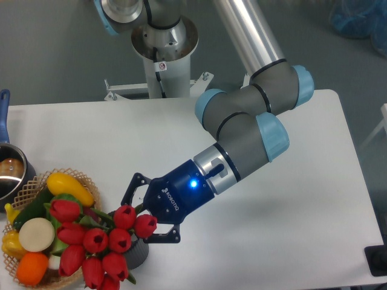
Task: Insert the flowers into the vase
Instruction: 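Push the tulips further down into the vase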
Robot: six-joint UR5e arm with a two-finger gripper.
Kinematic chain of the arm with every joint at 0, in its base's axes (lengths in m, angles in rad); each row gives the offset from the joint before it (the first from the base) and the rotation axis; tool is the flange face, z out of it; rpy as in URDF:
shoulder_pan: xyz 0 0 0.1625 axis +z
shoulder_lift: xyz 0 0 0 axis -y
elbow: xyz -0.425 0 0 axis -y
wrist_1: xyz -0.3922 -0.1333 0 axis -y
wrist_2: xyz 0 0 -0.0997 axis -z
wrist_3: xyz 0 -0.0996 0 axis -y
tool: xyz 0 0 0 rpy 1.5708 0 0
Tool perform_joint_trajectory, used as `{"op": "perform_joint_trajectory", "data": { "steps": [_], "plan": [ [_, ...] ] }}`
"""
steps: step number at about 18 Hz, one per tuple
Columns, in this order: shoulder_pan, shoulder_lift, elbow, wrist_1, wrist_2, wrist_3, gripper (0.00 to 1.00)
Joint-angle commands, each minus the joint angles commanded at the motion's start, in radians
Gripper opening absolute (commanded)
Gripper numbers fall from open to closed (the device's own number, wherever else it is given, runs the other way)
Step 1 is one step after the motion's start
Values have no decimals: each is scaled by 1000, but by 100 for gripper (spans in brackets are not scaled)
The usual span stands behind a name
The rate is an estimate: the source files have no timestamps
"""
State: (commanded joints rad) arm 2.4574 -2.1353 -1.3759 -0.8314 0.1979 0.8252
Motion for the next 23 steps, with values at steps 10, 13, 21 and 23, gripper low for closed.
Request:
{"op": "perform_joint_trajectory", "data": {
  "steps": [10,13,21,23],
  "plan": [
    [0,-5,-42,0,2,38,1],
    [-15,-18,-49,0,53,58,1],
    [-31,-28,-57,0,71,60,4],
    [-32,-25,-72,0,71,71,6]
  ]
}}
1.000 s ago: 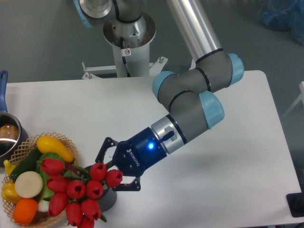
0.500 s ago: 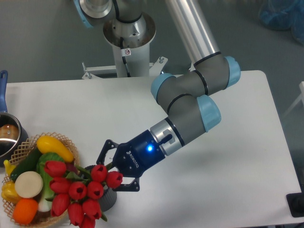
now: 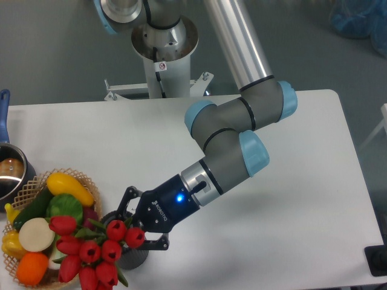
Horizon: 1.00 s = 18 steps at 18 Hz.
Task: Insert the flowers into the vase
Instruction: 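Push the tulips further down into the vase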
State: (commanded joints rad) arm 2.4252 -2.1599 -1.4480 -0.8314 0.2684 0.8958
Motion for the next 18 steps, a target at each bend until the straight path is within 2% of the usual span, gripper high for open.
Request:
{"op": "perform_joint_trajectory", "data": {
  "steps": [9,14,16,17,18],
  "plan": [
    [-3,17,-66,2,12,57,16],
    [-3,26,-77,2,12,57,32],
    [-3,28,-78,2,14,57,50],
    [-3,29,-83,2,14,57,69],
    [-3,35,-87,0,15,55,100]
  ]
}}
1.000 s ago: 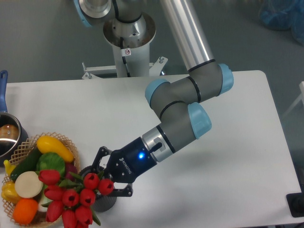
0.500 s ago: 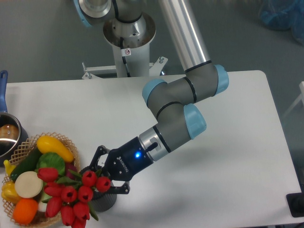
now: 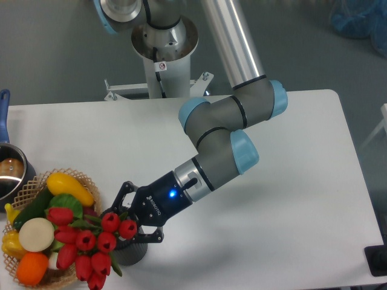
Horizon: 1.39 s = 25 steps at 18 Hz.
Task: Insert the flowers into the vase
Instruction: 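Push the tulips further down into the vase, then open the gripper to release the tulips and lift away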
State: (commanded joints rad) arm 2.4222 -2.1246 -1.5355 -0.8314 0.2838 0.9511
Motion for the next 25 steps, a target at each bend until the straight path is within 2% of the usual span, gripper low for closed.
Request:
{"op": "perform_joint_trajectory", "data": {
  "steps": [7,13,16,19,21,25],
  "plan": [
    [29,37,-58,5,14,11,100],
    [101,124,-182,3,14,112,100],
    [135,149,-209,3,15,117,100],
    [178,182,-206,2,24,115,100],
    [198,218,-195,2,142,115,100],
    [199,275,-160,5,591,147,100]
  ]
}}
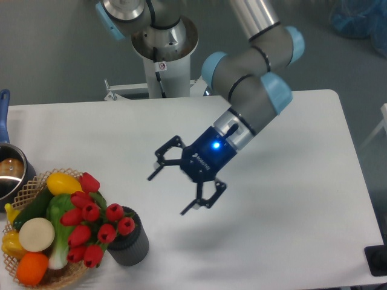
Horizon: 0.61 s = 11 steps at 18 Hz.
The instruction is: Insert the flowers into the vase
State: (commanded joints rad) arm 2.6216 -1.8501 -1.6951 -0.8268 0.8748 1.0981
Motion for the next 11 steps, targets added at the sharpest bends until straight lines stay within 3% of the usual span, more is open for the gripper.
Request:
{"op": "perform_joint_trajectory", "data": {
  "steps": [5,9,11],
  "plan": [
    [34,-6,28,-3,315,147,100],
    [142,-12,38,-6,355,173,100],
    [196,-40,16,-8,375,270,100]
  ]
}}
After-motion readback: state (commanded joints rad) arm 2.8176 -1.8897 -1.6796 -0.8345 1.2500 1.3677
